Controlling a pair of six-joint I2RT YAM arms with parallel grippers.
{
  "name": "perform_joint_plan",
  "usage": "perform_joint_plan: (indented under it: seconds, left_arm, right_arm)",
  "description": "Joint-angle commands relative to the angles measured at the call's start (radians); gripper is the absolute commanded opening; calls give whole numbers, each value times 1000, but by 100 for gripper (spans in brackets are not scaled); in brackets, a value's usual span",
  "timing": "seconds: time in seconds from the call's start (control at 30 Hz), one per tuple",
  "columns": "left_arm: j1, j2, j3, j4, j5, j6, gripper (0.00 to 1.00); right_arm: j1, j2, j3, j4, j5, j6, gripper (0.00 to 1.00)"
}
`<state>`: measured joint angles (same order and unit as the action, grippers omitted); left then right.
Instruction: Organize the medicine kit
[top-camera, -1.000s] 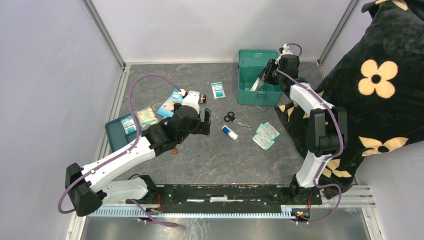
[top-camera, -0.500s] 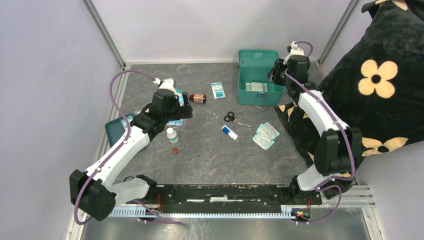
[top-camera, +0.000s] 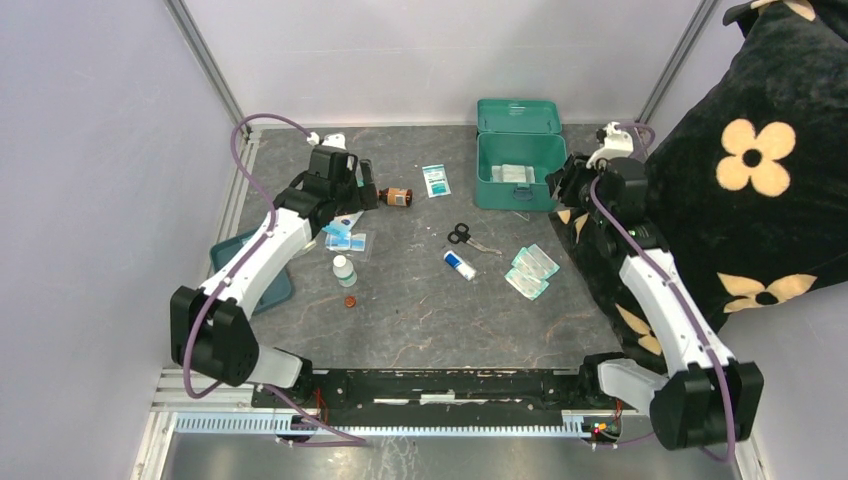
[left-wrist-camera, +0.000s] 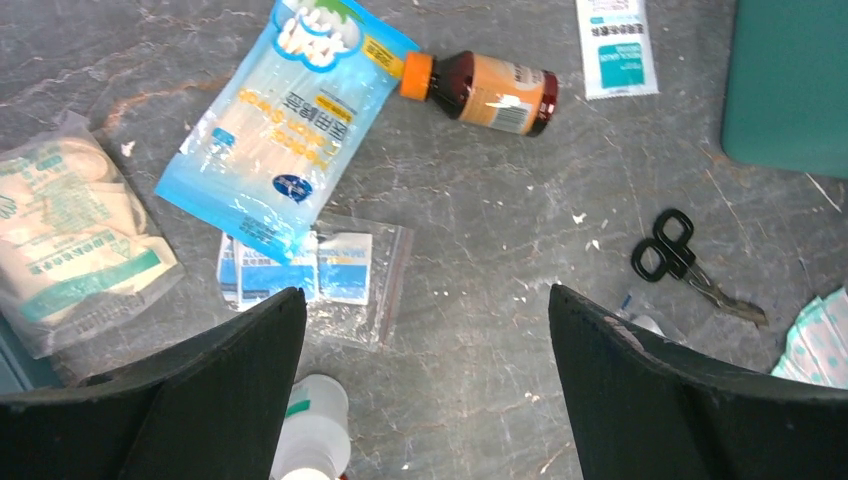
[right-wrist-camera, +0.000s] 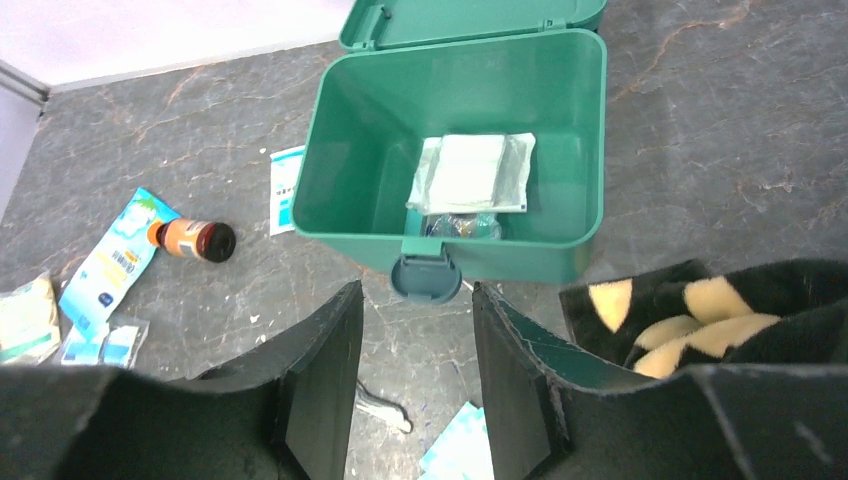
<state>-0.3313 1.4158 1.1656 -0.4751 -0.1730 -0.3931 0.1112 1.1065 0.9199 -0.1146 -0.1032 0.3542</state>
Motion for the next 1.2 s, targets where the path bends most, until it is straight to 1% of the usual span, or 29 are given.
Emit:
perform_joint_plan:
  seconds: [0.0, 0.13, 0.23, 0.3, 0.33, 0.47, 0.53, 0.67, 0.83, 0.93, 1.07, 1.17]
  left_arm:
    - [71, 63, 71, 2, 19, 85, 90]
    - [148, 134, 92, 7, 60, 125, 84]
    - [194, 198, 126, 18, 104, 141, 83]
    - [237, 251, 154, 27, 161, 146, 82]
    - [261, 278, 171, 27, 214, 153, 80]
    - [324, 386, 248, 22, 308, 201, 78]
    - [330, 433, 290, 9, 348, 239, 77]
    - [371, 508, 342, -8, 342, 300, 76]
    - [386, 590, 390, -20, 403, 356, 73]
    - [389, 644, 429, -29, 419, 373, 72]
    - [390, 707, 464, -51, 467, 385, 68]
    - [390, 728, 474, -64, 447, 387, 67]
  right_arm:
    - [-1, -106, -77, 21, -74, -6, 51]
    - [0, -183, -150, -1, -112, -12, 51]
    - [0, -215, -191, -15, -160, -4, 52]
    - [0, -223, -215, -19, -211, 6, 52]
    - [0, -227, -228, -17, -235, 11, 52]
    - [0, -244, -261, -19, -262, 14, 52]
    - [0, -252, -263, -27, -258, 5, 52]
    - [0, -256, -259, -40, -263, 0, 52]
    - [0, -254, -263, -44, -269, 2, 52]
    - [0, -262, -265, -48, -264, 2, 52]
    - [1, -264, -261, -58, -253, 1, 52]
    - [1, -264, -259, -60, -250, 0, 52]
